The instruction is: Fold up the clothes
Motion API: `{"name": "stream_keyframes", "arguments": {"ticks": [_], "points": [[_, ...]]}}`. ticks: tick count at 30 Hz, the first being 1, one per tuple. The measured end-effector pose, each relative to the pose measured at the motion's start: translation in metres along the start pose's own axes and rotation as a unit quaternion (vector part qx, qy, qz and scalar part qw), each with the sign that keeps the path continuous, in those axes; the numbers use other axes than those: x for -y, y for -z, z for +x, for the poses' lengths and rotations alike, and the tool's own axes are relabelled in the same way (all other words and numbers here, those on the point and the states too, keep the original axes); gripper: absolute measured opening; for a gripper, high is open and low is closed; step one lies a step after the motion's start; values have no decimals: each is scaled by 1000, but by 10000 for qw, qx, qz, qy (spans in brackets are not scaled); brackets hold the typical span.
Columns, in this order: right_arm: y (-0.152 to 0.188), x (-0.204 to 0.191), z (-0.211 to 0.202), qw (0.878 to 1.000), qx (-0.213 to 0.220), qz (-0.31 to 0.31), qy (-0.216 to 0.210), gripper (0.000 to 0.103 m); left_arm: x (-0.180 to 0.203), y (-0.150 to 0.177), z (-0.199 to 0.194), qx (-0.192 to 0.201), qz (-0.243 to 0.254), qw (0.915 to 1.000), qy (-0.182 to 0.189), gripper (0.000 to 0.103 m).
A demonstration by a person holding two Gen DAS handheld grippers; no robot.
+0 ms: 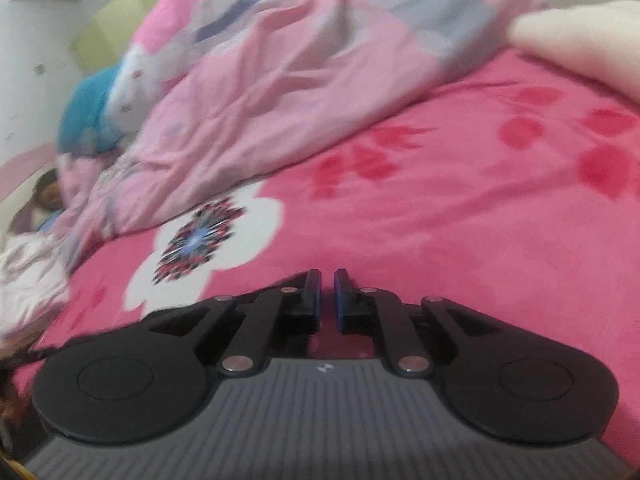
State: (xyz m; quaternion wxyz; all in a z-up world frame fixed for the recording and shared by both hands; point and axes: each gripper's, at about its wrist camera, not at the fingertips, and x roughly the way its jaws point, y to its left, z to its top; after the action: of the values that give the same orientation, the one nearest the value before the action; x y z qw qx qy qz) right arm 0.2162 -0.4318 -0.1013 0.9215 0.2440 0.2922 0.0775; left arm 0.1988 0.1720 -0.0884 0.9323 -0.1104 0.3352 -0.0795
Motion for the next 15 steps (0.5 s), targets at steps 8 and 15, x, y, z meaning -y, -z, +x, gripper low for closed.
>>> {"name": "stream_keyframes", "arguments": {"ticks": [8, 15], "points": [[15, 36, -95, 9893, 194, 1382, 427, 24, -1, 9, -64, 49, -570, 9984, -22, 75], [39, 26, -246, 9769, 677, 1978, 449, 28, 5, 39, -143, 51, -698, 9972, 267, 85]]}}
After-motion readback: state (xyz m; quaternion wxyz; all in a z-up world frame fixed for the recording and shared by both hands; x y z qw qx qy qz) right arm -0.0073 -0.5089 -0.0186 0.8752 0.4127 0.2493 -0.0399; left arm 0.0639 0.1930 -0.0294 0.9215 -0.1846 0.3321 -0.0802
